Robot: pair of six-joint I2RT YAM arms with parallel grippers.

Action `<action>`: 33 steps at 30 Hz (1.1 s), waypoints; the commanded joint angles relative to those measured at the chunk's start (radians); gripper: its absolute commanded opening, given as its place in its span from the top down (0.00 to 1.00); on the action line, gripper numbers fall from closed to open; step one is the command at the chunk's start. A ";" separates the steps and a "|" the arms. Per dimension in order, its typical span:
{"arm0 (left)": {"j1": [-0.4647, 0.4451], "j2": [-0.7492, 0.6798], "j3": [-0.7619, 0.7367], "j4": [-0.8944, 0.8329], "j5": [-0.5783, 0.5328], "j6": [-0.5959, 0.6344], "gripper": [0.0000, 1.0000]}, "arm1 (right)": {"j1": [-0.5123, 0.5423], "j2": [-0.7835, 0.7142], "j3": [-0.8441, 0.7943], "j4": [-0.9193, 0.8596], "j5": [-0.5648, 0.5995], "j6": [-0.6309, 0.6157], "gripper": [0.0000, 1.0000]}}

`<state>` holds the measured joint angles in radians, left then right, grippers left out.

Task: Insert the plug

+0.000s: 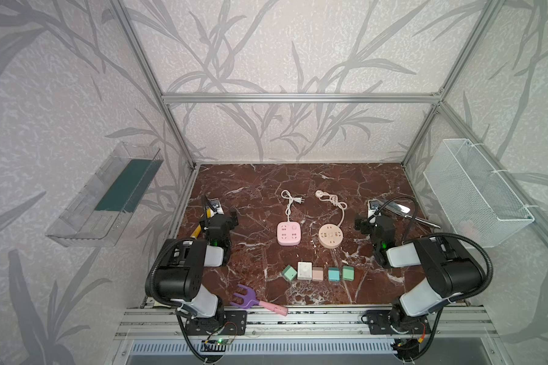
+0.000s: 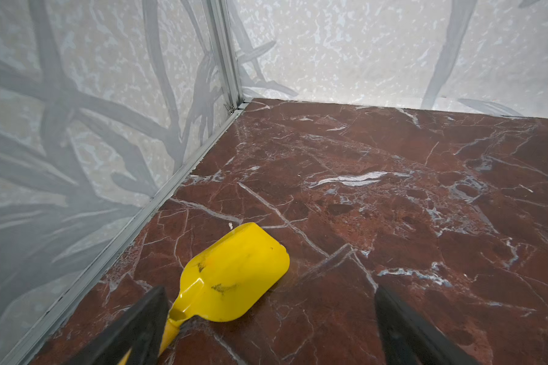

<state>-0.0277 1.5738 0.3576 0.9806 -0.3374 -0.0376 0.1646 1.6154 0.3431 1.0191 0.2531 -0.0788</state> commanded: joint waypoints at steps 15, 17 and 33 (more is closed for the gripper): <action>0.006 0.006 0.010 0.004 0.018 -0.005 0.01 | -0.004 -0.016 0.014 0.019 0.005 0.005 0.01; 0.006 0.005 0.009 0.004 0.018 -0.004 0.01 | -0.003 -0.016 0.013 0.019 0.005 0.004 0.01; -0.001 -0.011 0.008 -0.002 0.010 0.009 0.01 | -0.002 -0.023 0.012 0.021 0.013 0.004 0.01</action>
<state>-0.0204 1.5734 0.3576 0.9798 -0.3141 -0.0437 0.1642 1.6154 0.3431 1.0191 0.2535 -0.0788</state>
